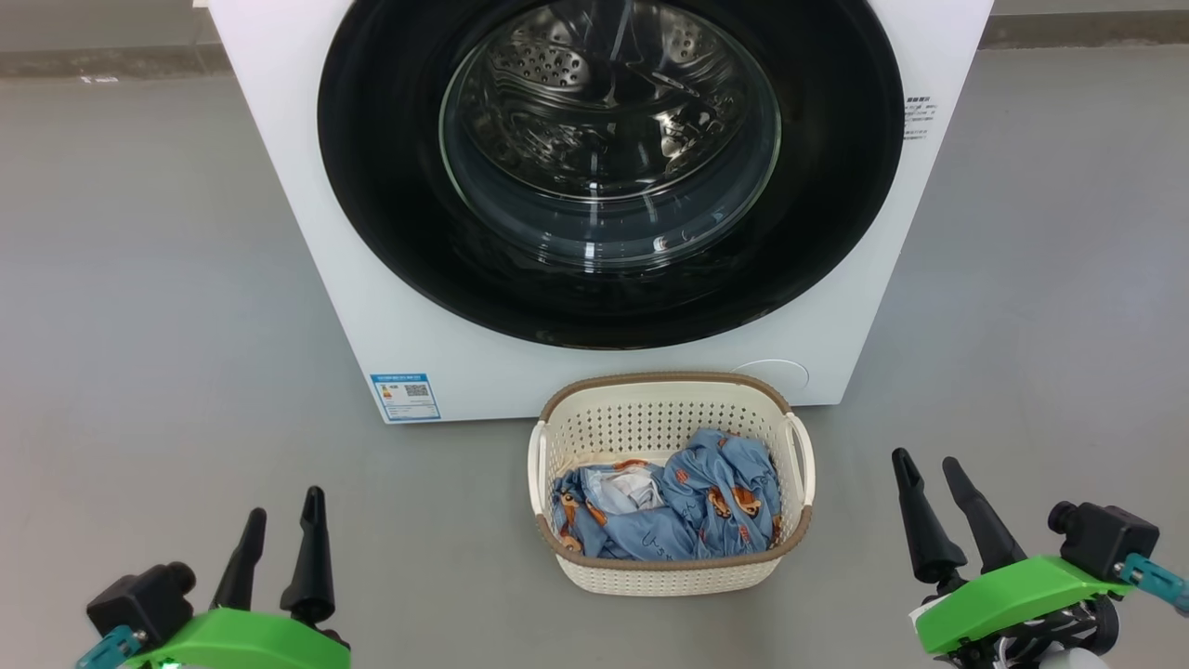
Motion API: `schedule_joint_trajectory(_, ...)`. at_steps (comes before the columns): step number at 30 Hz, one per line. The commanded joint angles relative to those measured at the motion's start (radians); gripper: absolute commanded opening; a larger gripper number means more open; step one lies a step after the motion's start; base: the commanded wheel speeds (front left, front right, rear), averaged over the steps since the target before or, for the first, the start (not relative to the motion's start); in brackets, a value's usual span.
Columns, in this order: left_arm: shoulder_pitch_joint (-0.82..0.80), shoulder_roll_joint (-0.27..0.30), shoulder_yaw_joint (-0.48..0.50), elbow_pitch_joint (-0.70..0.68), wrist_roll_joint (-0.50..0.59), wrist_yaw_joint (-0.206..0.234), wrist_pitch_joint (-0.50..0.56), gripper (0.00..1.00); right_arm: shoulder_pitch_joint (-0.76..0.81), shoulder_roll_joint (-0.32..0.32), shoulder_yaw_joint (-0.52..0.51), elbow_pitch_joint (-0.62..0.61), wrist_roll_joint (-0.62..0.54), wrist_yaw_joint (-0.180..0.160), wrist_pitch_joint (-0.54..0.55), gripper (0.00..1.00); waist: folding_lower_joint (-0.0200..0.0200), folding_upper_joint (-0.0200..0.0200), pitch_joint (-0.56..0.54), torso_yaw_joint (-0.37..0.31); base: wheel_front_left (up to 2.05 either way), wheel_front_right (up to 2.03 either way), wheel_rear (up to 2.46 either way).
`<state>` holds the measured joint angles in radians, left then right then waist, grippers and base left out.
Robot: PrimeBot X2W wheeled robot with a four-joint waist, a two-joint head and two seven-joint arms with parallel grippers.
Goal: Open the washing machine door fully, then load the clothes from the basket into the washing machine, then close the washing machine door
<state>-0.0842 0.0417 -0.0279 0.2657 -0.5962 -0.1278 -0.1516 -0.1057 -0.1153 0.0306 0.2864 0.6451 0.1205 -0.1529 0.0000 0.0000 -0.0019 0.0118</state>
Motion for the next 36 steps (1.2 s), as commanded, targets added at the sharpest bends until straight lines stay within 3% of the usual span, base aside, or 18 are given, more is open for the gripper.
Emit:
schedule_joint_trajectory(1, -0.047, 0.017, 0.020, -0.015, 0.051, -0.002, -0.017, 1.00, -0.046, -0.009, 0.025, -0.017, -0.054, 0.008, -0.016, 1.00, 0.0000, 0.0000, -0.001, 0.001, 0.00, 0.00, 0.00)
schedule_joint_trajectory(36, -0.081, 0.019, 0.006, -0.019, 0.435, -0.003, -0.110, 1.00, -0.091, -0.026, 0.068, 0.031, -0.427, 0.010, -0.109, 1.00, 0.0000, 0.0000, -0.004, 0.006, 0.00, 0.00, 0.00)
